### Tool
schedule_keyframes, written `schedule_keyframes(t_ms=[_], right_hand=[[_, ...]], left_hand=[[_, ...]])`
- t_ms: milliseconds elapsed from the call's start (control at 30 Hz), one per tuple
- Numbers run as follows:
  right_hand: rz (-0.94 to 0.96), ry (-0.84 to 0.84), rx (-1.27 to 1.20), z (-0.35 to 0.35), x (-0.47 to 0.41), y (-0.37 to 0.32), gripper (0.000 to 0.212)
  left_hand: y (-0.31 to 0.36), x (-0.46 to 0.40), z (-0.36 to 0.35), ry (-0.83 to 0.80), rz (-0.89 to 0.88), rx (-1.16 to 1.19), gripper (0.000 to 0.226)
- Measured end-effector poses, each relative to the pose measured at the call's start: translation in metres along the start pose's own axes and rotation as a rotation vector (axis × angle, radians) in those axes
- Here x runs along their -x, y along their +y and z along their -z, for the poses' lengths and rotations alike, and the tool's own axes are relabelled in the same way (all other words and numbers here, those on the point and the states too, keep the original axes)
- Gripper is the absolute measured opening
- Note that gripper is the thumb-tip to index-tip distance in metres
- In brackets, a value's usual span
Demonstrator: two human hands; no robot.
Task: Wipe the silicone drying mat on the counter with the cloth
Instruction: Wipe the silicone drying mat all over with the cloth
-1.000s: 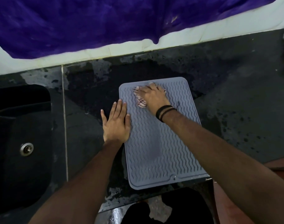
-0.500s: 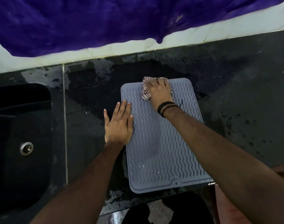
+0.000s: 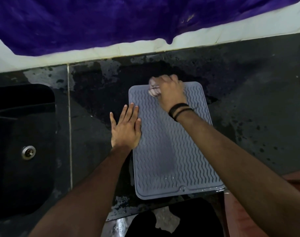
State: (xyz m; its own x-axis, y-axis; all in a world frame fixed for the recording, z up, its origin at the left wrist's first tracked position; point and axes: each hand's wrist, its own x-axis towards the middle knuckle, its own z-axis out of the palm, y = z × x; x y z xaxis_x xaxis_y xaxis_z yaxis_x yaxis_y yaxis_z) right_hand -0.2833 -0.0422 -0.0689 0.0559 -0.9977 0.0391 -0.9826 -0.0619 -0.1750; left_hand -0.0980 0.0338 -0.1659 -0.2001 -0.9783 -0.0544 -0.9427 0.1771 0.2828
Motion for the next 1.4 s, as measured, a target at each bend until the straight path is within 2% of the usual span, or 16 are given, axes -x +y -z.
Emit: schedule_keyframes(t_ms=[133,200,467,600,700,833,967,1133,1267,1333,1400], right_hand=[[0.24,-0.192,0.22,-0.025,-0.012,-0.024,0.057],[0.269,-0.197,0.3,-0.031,-0.009,-0.013,0.059],[0.068,-0.258,0.381,-0.009,0.0,0.059,0.051],[-0.106,-0.176,0.234,-0.002,-0.013,0.058,0.047],[-0.059,-0.113,0.138,-0.008,-0.026,0.034,0.053],[0.071,-0.247,0.26,-0.027,-0.018,0.01,0.067],[0.052,-0.21,0.382,-0.024,-0.01,0.023,0.052],[0.049,-0.261,0.463,-0.007,0.001,0.044,0.043],[-0.047,-0.26,0.344,0.003,-0.01,0.048,0.039],[-0.094,-0.185,0.213,0.002,-0.019,0.04,0.045],[-0.065,-0.212,0.161,-0.007,-0.02,0.028,0.056]], left_hand=[[0.001,0.0,0.0,0.016,0.011,-0.008,0.054],[0.001,0.0,-0.001,0.028,0.006,0.002,0.053],[0.001,0.001,0.003,0.027,0.004,0.014,0.054],[0.0,0.001,0.002,0.018,0.003,0.012,0.055],[0.0,0.001,0.003,0.014,0.002,0.015,0.056],[0.001,0.001,0.004,0.003,0.012,0.0,0.058],[0.002,0.001,0.003,-0.003,0.034,-0.053,0.057],[0.002,0.001,0.004,-0.017,0.033,-0.043,0.058],[0.001,0.001,0.005,-0.019,0.019,-0.034,0.061],[0.0,0.001,0.004,-0.016,0.012,-0.022,0.062],[0.001,0.001,0.004,-0.005,0.008,-0.012,0.062]])
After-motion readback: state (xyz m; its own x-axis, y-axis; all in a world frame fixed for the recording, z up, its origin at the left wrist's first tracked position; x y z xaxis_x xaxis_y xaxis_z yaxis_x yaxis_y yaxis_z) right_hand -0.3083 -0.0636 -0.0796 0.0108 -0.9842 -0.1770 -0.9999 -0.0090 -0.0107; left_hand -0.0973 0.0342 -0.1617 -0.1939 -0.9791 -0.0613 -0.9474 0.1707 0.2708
